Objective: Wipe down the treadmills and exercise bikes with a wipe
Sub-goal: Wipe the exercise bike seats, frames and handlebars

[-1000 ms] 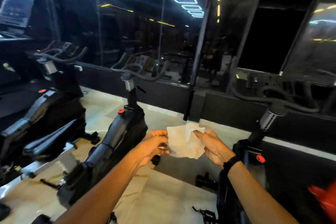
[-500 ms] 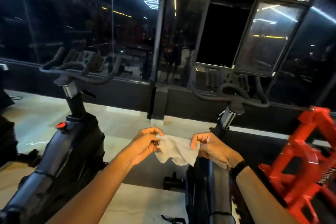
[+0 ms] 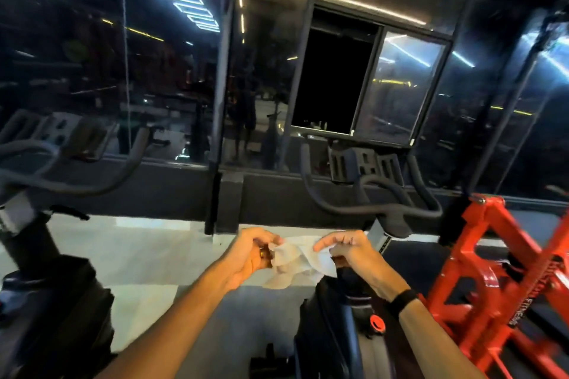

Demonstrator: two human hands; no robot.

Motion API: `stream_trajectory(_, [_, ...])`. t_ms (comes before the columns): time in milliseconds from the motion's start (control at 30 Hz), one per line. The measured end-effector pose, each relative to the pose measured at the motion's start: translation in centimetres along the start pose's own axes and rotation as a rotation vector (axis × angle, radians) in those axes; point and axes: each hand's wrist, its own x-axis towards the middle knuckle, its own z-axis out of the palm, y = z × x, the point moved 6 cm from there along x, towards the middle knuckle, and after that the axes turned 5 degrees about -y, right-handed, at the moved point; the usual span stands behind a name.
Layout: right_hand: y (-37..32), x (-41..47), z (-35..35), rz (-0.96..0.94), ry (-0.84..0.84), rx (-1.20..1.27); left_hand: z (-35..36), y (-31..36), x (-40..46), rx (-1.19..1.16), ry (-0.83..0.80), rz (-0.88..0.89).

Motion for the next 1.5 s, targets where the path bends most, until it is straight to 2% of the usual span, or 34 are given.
stream_trajectory(100, [0.2, 1.7, -1.2, 0.001, 0.215, 0.021, 0.3, 1.8, 2.4, 0.171, 0.040, 0.086])
stream_trajectory(200, [0.1, 3.2, -2.2, -0.055, 0.397, -0.235, 1.0, 2.9, 4.5, 0.359, 0.019, 0.143])
stream_trajectory(267, [0.2, 3.6, -2.8, -0.050, 0.503, -0.284, 1.8, 2.9, 5.8, 0.372, -0.015, 0.141])
stream_trajectory(367, [1.1, 4.1, -4.4, -0.021, 0.620, -0.200, 3.2, 2.3, 7.7, 0.342, -0.038, 0.133])
stream_trajectory(500, [2.7, 5.7, -5.5, 0.050, 0.604, -0.200, 3.7, 1.6, 10.3, 0.353, -0.015, 0.154])
stream_trajectory(700, [2.9, 10.4, -6.4, -0.008, 0.576, -0.200, 2.2, 3.0, 15.3, 0.414, 0.053, 0.229])
stream_trajectory(933, [1.5, 20.7, -9.8, -0.161, 0.585, -0.255, 0.8, 8.1, 23.9, 0.483, 0.129, 0.377])
stream_trajectory(1100, [0.4, 27.2, -12.6, -0.198, 0.649, -0.314, 0.7, 12.1, 29.7, 0.589, 0.167, 0.476])
stream_trajectory(1233, [-0.1, 31.8, -14.2, -0.162, 0.670, -0.342, 0.5, 14.0, 33.8, 0.639, 0.217, 0.523])
stream_trajectory(1333, [0.1, 34.4, -14.4, -0.134, 0.712, -0.358, 0.6, 15.0, 36.1, 0.789, 0.235, 0.634])
stream_trajectory(1500, [0.2, 37.2, -12.9, -0.103, 0.740, -0.444, -0.4, 14.7, 40.2, 0.886, 0.172, 0.655])
